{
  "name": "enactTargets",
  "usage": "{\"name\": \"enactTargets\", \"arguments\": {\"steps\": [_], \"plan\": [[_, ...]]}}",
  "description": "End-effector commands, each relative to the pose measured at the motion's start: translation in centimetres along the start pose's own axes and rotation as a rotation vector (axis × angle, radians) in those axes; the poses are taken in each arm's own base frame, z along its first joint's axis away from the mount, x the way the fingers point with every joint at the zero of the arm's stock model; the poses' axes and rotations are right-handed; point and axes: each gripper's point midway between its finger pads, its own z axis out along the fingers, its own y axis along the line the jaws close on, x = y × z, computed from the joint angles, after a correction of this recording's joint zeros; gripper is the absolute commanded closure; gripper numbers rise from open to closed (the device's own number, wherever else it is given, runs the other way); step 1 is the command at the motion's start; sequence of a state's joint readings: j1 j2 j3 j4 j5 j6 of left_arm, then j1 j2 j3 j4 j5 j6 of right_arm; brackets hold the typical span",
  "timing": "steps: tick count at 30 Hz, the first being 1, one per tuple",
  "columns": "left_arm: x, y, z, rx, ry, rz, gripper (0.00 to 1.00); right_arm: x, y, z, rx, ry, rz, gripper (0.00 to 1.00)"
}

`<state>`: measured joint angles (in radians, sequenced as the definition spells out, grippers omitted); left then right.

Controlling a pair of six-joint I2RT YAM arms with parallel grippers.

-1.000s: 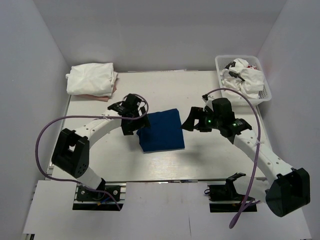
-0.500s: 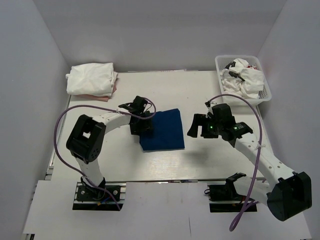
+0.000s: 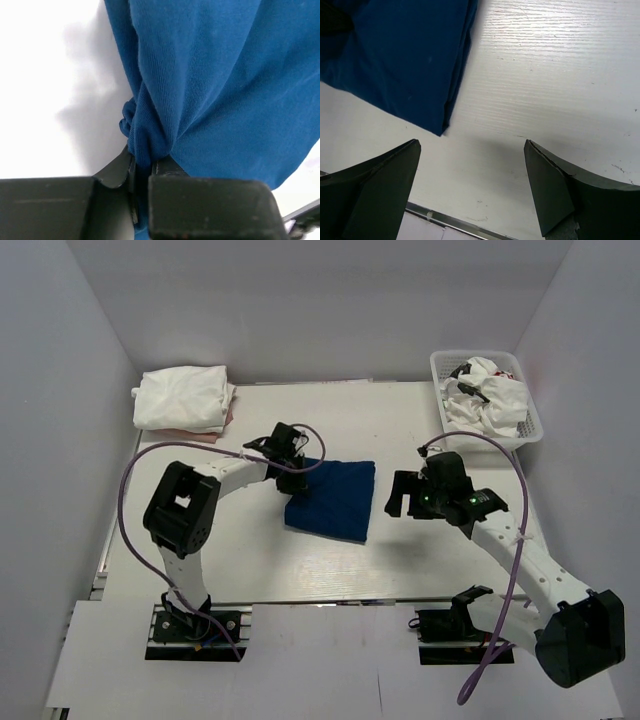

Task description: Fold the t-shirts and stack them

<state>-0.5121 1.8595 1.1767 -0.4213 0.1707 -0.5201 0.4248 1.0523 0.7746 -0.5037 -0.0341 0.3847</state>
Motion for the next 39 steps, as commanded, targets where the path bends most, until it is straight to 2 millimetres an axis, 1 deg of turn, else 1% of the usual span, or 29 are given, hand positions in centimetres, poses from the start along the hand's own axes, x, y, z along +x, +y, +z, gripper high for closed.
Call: {"name": "enactTargets", "arguments": {"steps": [1, 3, 4, 5, 6, 7, 10, 11, 13, 14, 15, 18, 19, 21, 22, 23, 26, 27, 28, 29, 30, 31, 32, 33, 34, 35, 36, 38, 39], "plan": [[-5.9, -0.8, -2.1, -0.016, -0.131, 0.196, 1.00, -0.9, -0.5, -0.4, 0.014, -0.058, -0.016, 0.10], [-7.2, -0.7, -3.2, -0.034, -0.142, 0.254, 1.00, -1.1, -0.5, -0.4, 0.017, -0.061, -0.020, 0.10], [-9.3, -0.8, -4.1, -0.045, -0.181, 0.309, 1.00, -1.4, -0.4, -0.5, 0.012, -0.070, -0.021, 0.10], [-10.1, -0.3, -4.4, -0.066, -0.185, 0.330, 1.00, -1.7, -1.1, -0.4, 0.050, -0.087, -0.020, 0.10], [-10.4, 0.0, -5.1, -0.092, -0.177, 0.354, 1.00, -1.8, -1.2, -0.5, 0.055, -0.090, -0.021, 0.10], [-11.9, 0.3, -5.8, -0.109, -0.199, 0.394, 1.00, -1.8, -1.4, -0.5, 0.064, -0.092, -0.024, 0.10], [-13.7, 1.3, -7.4, -0.146, -0.221, 0.446, 1.00, -2.1, -1.9, -0.5, 0.094, -0.095, -0.029, 0.10], [-14.4, 2.7, -7.8, -0.197, -0.229, 0.477, 1.00, -2.3, -2.0, -0.6, 0.103, -0.096, -0.030, 0.10], [-16.2, 3.5, -9.2, -0.243, -0.282, 0.496, 1.00, -2.6, -2.5, -0.7, 0.128, -0.105, -0.029, 0.10], [-16.9, 4.7, -10.2, -0.271, -0.295, 0.514, 1.00, -2.9, -2.3, -0.9, 0.126, -0.115, -0.031, 0.10], [-18.4, 4.7, -11.1, -0.286, -0.335, 0.527, 1.00, -3.1, -2.5, -0.9, 0.136, -0.116, -0.034, 0.10], [-20.8, 5.8, -13.5, -0.310, -0.381, 0.576, 1.00, -3.9, -2.7, -1.3, 0.156, -0.133, -0.036, 0.10], [-21.2, 6.3, -13.6, -0.322, -0.375, 0.589, 1.00, -3.9, -2.8, -1.4, 0.162, -0.132, -0.035, 0.10], [-23.1, 7.7, -15.2, -0.366, -0.400, 0.624, 1.00, -4.3, -2.7, -1.4, 0.161, -0.140, -0.033, 0.10], [-23.4, 8.3, -15.6, -0.378, -0.391, 0.633, 1.00, -4.4, -2.6, -1.3, 0.158, -0.137, -0.037, 0.10], [-24.6, 9.0, -16.3, -0.391, -0.410, 0.651, 1.00, -4.6, -2.6, -1.4, 0.161, -0.134, -0.035, 0.10], [-26.2, 10.6, -17.7, -0.422, -0.433, 0.642, 1.00, -4.8, -2.5, -1.0, 0.163, -0.120, -0.040, 0.10], [-26.8, 12.1, -17.9, -0.444, -0.431, 0.633, 1.00, -5.1, -2.5, -1.0, 0.164, -0.125, -0.038, 0.10], [-27.4, 12.5, -18.0, -0.436, -0.441, 0.627, 1.00, -5.1, -2.8, -0.8, 0.181, -0.119, -0.035, 0.10], [-28.2, 12.3, -18.9, -0.419, -0.460, 0.626, 1.00, -5.4, -2.6, -0.9, 0.180, -0.128, -0.026, 0.10], [-28.7, 13.2, -19.4, -0.423, -0.468, 0.610, 1.00, -5.9, -2.5, -1.0, 0.180, -0.141, -0.024, 0.10], [-29.3, 13.5, -19.0, -0.406, -0.472, 0.609, 1.00, -6.0, -2.5, -0.9, 0.180, -0.142, -0.023, 0.10], [-30.1, 13.4, -20.0, -0.406, -0.498, 0.608, 1.00, -6.3, -2.4, -0.9, 0.176, -0.151, -0.018, 0.10], [-30.5, 13.3, -20.1, -0.407, -0.507, 0.609, 1.00, -6.3, -2.4, -0.8, 0.176, -0.152, -0.015, 0.10], [-31.0, 14.1, -20.6, -0.426, -0.518, 0.597, 1.00, -6.5, -2.2, -0.8, 0.172, -0.158, -0.012, 0.10], [-32.0, 14.2, -21.3, -0.426, -0.545, 0.604, 1.00, -6.4, -2.3, -0.5, 0.176, -0.145, -0.006, 0.10], [-32.5, 13.9, -21.5, -0.418, -0.562, 0.610, 1.00, -6.5, -2.3, -0.5, 0.178, -0.147, 0.009, 0.10], [-33.5, 14.9, -23.3, -0.443, -0.601, 0.594, 1.00, -6.5, -2.2, -0.2, 0.177, -0.141, 0.018, 0.10], [-33.9, 14.7, -23.8, -0.442, -0.623, 0.588, 1.00, -6.5, -2.2, 0.0, 0.175, -0.139, 0.029, 0.10]]}}
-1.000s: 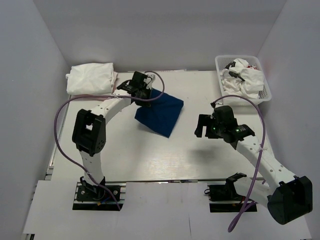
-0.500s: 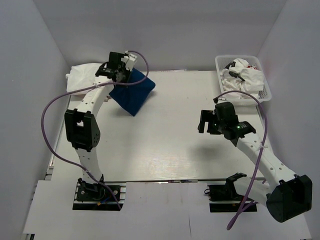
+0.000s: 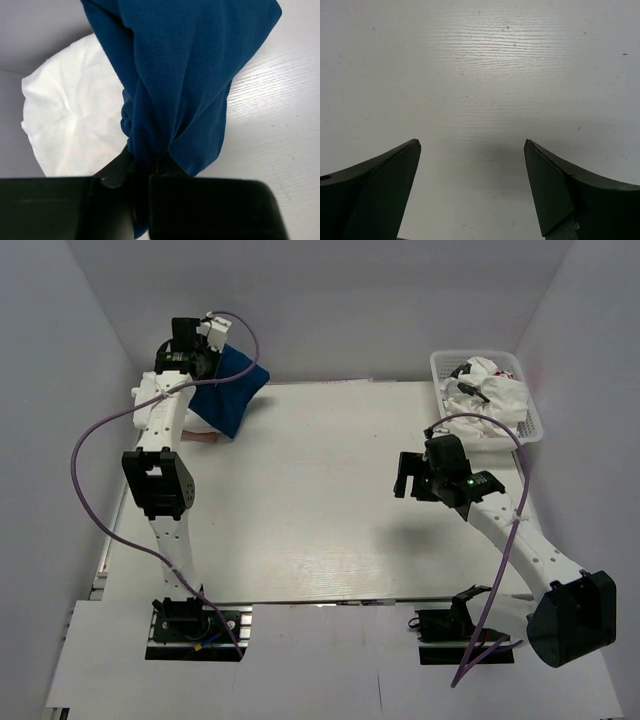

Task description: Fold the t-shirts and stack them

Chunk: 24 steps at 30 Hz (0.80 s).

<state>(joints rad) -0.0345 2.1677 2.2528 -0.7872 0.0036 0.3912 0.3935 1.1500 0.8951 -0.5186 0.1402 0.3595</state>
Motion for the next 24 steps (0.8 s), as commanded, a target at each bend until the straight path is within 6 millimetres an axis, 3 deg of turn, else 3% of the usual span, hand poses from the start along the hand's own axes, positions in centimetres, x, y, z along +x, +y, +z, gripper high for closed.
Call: {"name": "enactTargets", "arguments": {"steps": [1, 6, 10, 13, 18, 24], "plan": [[-5.2, 2.7, -3.8, -0.032, -0.171, -0.001, 1.00, -2.2, 0.6, 0.0, -0.004, -0.058, 0.040, 0.10], [-6.1, 4.3, -5.1, -0.029, -0.226, -0.021, 1.00, -2.1, 0.6, 0.5, 0.002, -0.054, 0.068, 0.10], [-5.3, 5.8, -5.0, -0.038, -0.224, -0.046, 1.00, -2.5, 0.7, 0.6, -0.004, -0.060, 0.078, 0.10], [-3.9, 6.9, -3.8, -0.047, -0.200, -0.085, 1.00, -2.7, 0.9, 0.6, -0.008, -0.063, 0.080, 0.10], [-2.7, 10.6, -2.9, -0.089, -0.221, -0.155, 1.00, -2.9, 1.8, 1.1, -0.038, -0.054, 0.093, 0.10], [0.3, 11.6, 0.9, -0.053, -0.186, -0.181, 1.00, -3.6, 2.0, 1.6, -0.027, -0.035, 0.091, 0.10]]}}
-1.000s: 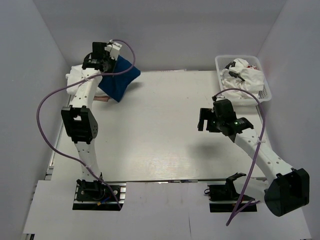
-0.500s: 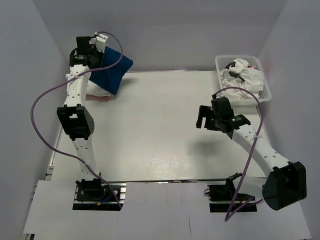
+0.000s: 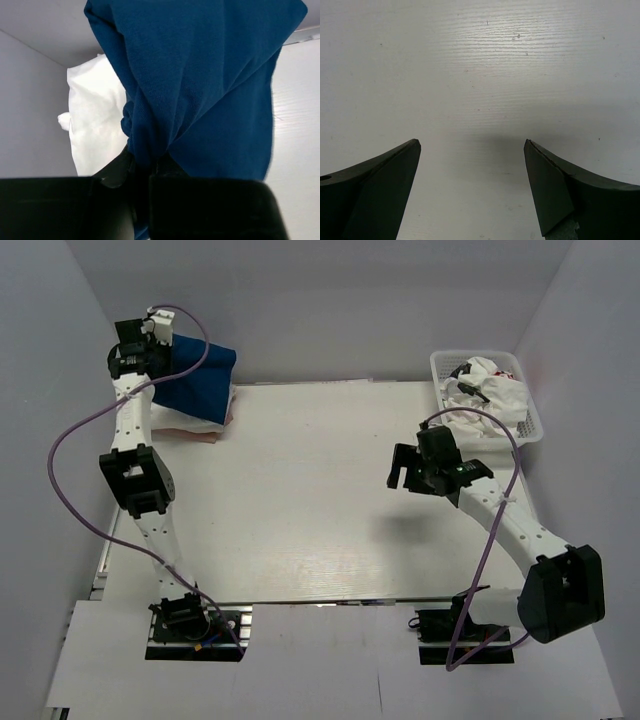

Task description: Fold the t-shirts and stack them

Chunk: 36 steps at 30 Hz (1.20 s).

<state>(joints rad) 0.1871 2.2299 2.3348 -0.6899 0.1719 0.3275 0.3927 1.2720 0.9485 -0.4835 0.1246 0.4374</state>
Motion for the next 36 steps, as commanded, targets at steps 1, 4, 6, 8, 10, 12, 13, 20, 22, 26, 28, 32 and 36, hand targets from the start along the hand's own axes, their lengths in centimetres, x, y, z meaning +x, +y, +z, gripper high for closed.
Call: {"name": "enactTargets", "arguments": {"steps": [1, 4, 6, 8, 10, 12, 13, 20, 22, 26, 28, 32, 36], "plan": [[-1.1, 1.5, 0.9, 0.002, -0.072, -0.011, 1.00, -2.7, 1.0, -0.6, -0.022, -0.068, 0.014, 0.10], [-0.5, 1.8, 2.2, 0.017, -0.080, -0.015, 1.00, -3.0, 1.0, -0.8, -0.013, -0.077, 0.014, 0.10], [-0.4, 1.9, 2.8, 0.016, -0.084, -0.014, 1.00, -3.2, 1.1, -0.7, -0.016, -0.076, 0.014, 0.10], [0.1, 2.7, 3.1, -0.002, -0.079, -0.019, 1.00, -3.3, 1.2, -0.5, -0.014, -0.068, 0.018, 0.10], [0.2, 3.8, 2.9, -0.035, -0.080, -0.022, 1.00, -3.0, 1.0, -0.5, 0.002, -0.045, 0.023, 0.10], [-0.2, 5.0, 2.8, -0.077, -0.099, -0.032, 1.00, -2.7, 0.8, -0.3, 0.018, -0.033, 0.026, 0.10], [0.4, 5.2, 3.2, -0.090, -0.086, -0.044, 0.99, -2.7, 0.7, -0.3, 0.018, -0.033, 0.026, 0.10], [0.4, 8.8, 2.9, -0.222, -0.116, -0.160, 0.00, -2.5, 1.1, -0.1, -0.001, -0.023, 0.033, 0.10], [0.8, 9.6, 2.7, -0.250, -0.111, -0.178, 0.00, -2.4, 1.3, -0.1, -0.011, -0.019, 0.032, 0.10], [-0.9, 9.9, 1.0, -0.272, -0.149, -0.205, 0.00, -2.8, 1.7, -0.5, -0.033, -0.032, 0.031, 0.10], [-1.4, 9.6, -0.1, -0.268, -0.154, -0.251, 0.00, -3.1, 2.0, -0.8, -0.046, -0.046, 0.032, 0.10], [-1.5, 6.1, -2.0, -0.180, -0.118, -0.354, 0.00, -3.2, 2.4, -1.5, -0.081, -0.060, 0.035, 0.10], [-2.3, -0.5, -5.7, 0.023, -0.092, -0.442, 0.00, -2.8, 2.5, -2.9, -0.117, -0.102, 0.044, 0.10]]}}
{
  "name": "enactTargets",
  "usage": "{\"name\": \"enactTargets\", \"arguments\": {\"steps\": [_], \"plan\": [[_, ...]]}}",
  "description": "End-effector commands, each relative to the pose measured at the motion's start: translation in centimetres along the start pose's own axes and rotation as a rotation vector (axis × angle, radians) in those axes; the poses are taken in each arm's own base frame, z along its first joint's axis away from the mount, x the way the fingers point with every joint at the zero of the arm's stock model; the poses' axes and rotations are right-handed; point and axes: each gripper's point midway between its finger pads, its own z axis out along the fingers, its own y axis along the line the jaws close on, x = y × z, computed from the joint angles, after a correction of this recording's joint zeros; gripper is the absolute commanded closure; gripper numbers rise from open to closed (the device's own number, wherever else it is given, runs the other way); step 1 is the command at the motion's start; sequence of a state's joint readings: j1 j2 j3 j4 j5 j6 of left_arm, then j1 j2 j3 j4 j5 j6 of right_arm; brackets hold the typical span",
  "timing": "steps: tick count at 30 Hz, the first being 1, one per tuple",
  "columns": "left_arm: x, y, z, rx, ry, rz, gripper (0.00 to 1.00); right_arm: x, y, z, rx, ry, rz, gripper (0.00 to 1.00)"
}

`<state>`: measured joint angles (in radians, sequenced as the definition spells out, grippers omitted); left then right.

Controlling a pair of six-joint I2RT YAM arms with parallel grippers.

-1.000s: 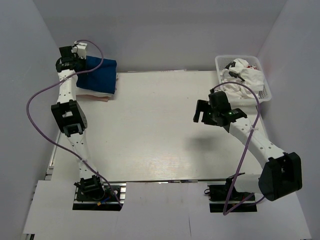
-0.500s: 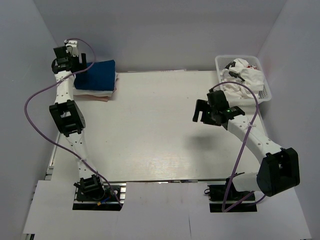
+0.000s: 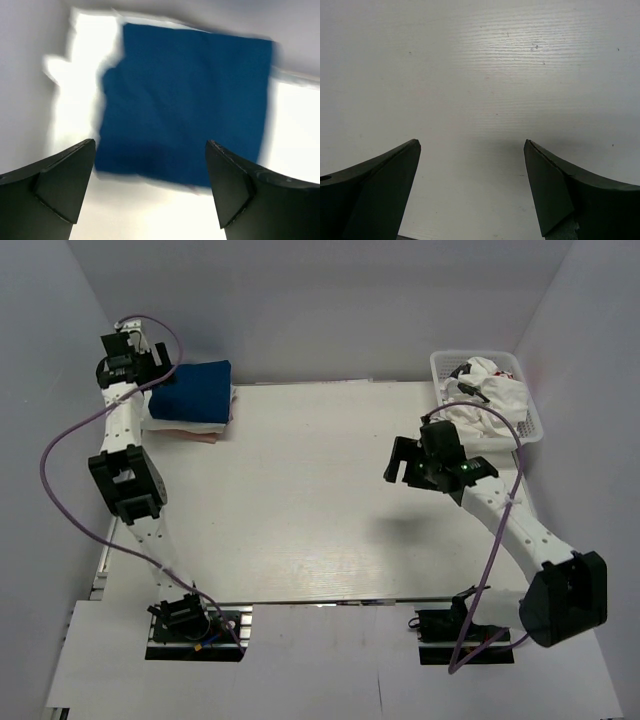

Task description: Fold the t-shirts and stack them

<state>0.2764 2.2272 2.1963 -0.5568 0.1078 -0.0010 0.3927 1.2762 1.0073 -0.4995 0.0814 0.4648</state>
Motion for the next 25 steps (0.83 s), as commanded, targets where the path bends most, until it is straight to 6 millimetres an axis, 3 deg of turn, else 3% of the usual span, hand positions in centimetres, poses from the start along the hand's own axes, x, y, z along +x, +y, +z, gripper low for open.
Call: {"name": "enactTargets", "arguments": {"steps": [1, 2, 3, 4, 6, 7, 8, 9, 11, 14, 16, 19, 25], "plan": [[-1.2, -7.1, -7.9, 0.183, -0.001, -0.137, 0.00, -1.1, 0.9, -2.1, -0.064, -0.091, 0.018, 0.10], [-0.4, -7.6, -8.9, 0.171, 0.008, -0.169, 0.00, -1.4, 1.0, -2.8, -0.076, -0.118, 0.020, 0.10], [-2.8, -8.6, -12.5, 0.196, -0.093, -0.178, 0.00, -0.9, 0.8, -3.2, -0.082, -0.123, 0.020, 0.10], [1.4, -10.1, -12.6, 0.213, -0.017, -0.231, 0.00, -0.4, 0.4, -3.3, -0.073, -0.121, 0.031, 0.10], [2.0, -13.3, -15.6, 0.323, -0.055, -0.244, 0.00, 0.0, 0.5, -4.5, -0.099, -0.144, 0.027, 0.10], [4.2, -15.9, -18.4, 0.392, -0.031, -0.260, 0.00, 0.8, -0.1, -4.4, -0.090, -0.130, 0.015, 0.10], [5.3, -17.3, -19.8, 0.439, -0.013, -0.261, 0.00, 0.7, 0.0, -5.1, -0.102, -0.149, 0.010, 0.10], [8.3, -18.2, -20.7, 0.451, 0.050, -0.274, 0.00, 0.6, 0.2, -5.7, -0.116, -0.171, 0.009, 0.10], [11.7, -20.0, -24.3, 0.484, 0.092, -0.281, 0.00, 1.2, 0.0, -6.3, -0.137, -0.193, 0.016, 0.10], [14.8, -20.6, -28.0, 0.508, 0.104, -0.295, 0.00, 2.4, -0.1, -6.1, -0.165, -0.193, 0.023, 0.10], [17.0, -19.3, -30.7, 0.483, 0.110, -0.302, 0.00, 2.9, -0.1, -6.4, -0.186, -0.204, 0.028, 0.10], [18.1, -16.3, -31.8, 0.337, 0.117, -0.272, 0.00, 3.6, 0.4, -6.6, -0.229, -0.203, 0.032, 0.10], [19.4, -15.2, -32.3, 0.282, 0.168, -0.255, 0.00, 3.5, 1.0, -7.7, -0.291, -0.261, 0.008, 0.10]]}}
